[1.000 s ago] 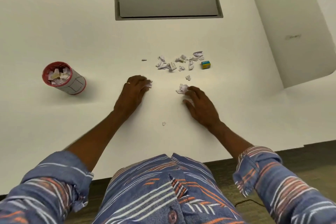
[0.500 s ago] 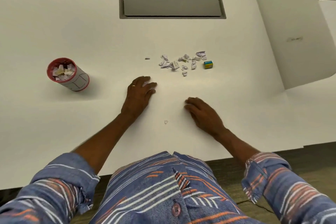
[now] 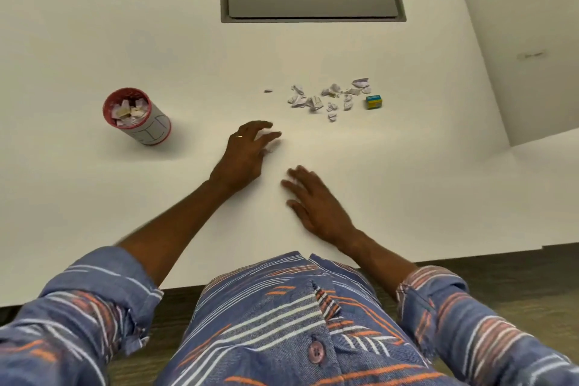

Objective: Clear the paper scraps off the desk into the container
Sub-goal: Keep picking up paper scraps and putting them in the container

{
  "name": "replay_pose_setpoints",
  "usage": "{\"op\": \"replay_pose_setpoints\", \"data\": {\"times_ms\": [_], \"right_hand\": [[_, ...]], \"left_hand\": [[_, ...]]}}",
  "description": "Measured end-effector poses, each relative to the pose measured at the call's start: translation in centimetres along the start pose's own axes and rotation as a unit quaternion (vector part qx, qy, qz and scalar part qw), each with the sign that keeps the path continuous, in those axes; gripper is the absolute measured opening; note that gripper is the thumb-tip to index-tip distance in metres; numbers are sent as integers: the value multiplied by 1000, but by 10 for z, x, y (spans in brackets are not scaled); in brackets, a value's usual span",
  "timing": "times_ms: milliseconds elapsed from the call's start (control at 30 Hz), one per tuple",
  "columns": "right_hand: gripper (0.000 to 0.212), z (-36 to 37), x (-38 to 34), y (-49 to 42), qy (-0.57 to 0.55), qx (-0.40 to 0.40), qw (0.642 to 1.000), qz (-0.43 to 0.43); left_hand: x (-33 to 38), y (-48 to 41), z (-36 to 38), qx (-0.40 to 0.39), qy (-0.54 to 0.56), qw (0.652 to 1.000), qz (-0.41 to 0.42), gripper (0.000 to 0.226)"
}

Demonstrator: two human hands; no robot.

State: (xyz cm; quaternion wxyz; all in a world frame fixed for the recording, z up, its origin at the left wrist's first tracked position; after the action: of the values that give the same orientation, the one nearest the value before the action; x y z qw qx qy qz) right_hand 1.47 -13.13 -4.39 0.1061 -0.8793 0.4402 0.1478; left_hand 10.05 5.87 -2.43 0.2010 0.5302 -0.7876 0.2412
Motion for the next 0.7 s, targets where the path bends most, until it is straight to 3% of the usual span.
{"op": "replay_pose_setpoints", "data": {"times_ms": [33, 167, 300, 433, 533, 567, 700], "right_hand": [[39, 6, -8, -5, -7, -5, 1000, -30], [41, 8, 0, -2, 16, -26, 997, -67], [38, -14, 19, 16, 73, -42, 989, -119], [53, -23, 26, 47, 123, -148, 969, -152], [92, -26, 32, 59, 110, -197, 965, -134], [96, -26, 33, 61, 110, -199, 966, -127], [83, -25, 34, 64, 137, -161, 973, -93]], "left_hand": [[-1, -2, 2, -21, -15, 1000, 13, 43], [-9, 12, 10, -106, -33, 992, 61, 45], [-13, 32, 2, -146, -38, 984, 91, 46], [-21, 50, -11, -197, -84, 966, 143, 60], [-28, 62, -14, -223, -121, 955, 153, 63], [-31, 64, -14, -224, -127, 954, 153, 63], [-34, 65, -17, -225, -119, 957, 139, 69]]}}
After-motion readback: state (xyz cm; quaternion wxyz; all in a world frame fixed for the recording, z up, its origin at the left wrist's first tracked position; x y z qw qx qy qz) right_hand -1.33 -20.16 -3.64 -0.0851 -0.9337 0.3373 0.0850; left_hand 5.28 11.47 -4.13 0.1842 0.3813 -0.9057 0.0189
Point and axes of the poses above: each hand's wrist, its own y-axis away from the middle knuckle, its own z-axis out of the palm, x = y × z, the point moved 5 cm from there along -y, towards the middle knuckle, and after that the axes turned 8 degrees about y, right-handed, at the moved point
